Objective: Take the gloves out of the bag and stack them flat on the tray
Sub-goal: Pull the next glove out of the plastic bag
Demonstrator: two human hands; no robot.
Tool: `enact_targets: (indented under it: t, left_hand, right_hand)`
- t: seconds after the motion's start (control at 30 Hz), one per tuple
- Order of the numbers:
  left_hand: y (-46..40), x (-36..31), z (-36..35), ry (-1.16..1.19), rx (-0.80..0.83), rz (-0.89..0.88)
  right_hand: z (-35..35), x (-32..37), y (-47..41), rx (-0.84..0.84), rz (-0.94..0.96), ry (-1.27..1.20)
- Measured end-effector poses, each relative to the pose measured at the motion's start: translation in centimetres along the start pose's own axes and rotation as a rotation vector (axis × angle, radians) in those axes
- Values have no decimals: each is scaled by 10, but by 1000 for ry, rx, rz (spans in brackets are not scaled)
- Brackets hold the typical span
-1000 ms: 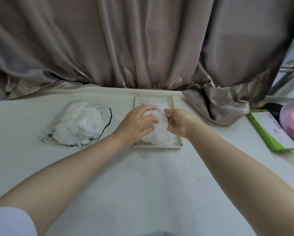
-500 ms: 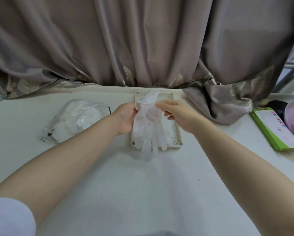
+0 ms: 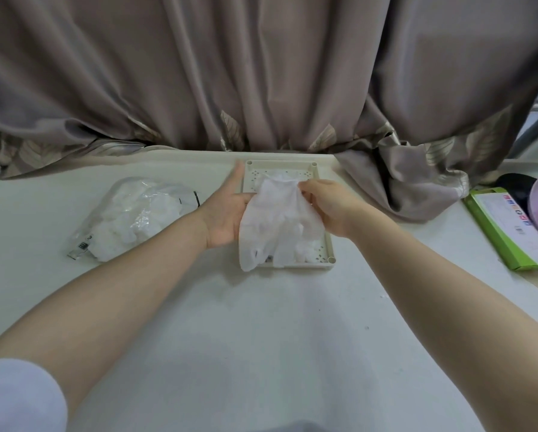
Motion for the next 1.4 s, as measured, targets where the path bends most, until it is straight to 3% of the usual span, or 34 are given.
enact_targets:
  t: [0.17,0.33,0.43,0.53,0.77,0.9,0.97,1.1,1.17,1.4]
  left_hand:
    - [-14,-6,24,9,-250,-89]
    - [2,-33,39,-439,-738,-326]
    - [-1,-41,6,-463,-564,-440]
    - [-10,-32,-25,-415,-326,-414]
    - [-12,-22,-13,-164,-267,-362]
    - [-12,-26,-11,-45,-184,-360]
    - [-13,-27,-13,32,-110,-334]
    - [-19,-25,-10,26,-83,-259]
    - [-25,-23,-2,-69,-120,-252]
    - [-50,-9,31,-114,-229,-144]
  right_hand:
    - [-1,-17,-5,28,-107,-243]
    - [7,-14,-10,-40,-42,-226]
    - [13,-3,-9,-116,56,-111]
    - [-3,4,-2,-5,135,97]
    - [-26,24,12,206,374,311]
    - [-8,36,9,-80,504,267]
    - [5,21,-2,-123,357,160]
    - [-11,-39,-5,208,-154,-169]
    - [-10,-49,-4,226,-202,-201]
    - [10,-55,-34,-23,-185,-349]
Point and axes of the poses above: each hand's wrist, its own y-axis away from the middle knuckle, its own z-axis out of the back of the hand, x = y × z, the point moved 10 cm from there along -y, towards the middle knuckle, and after that the axes turned 11 degrees about z, right-handed, at the moved point
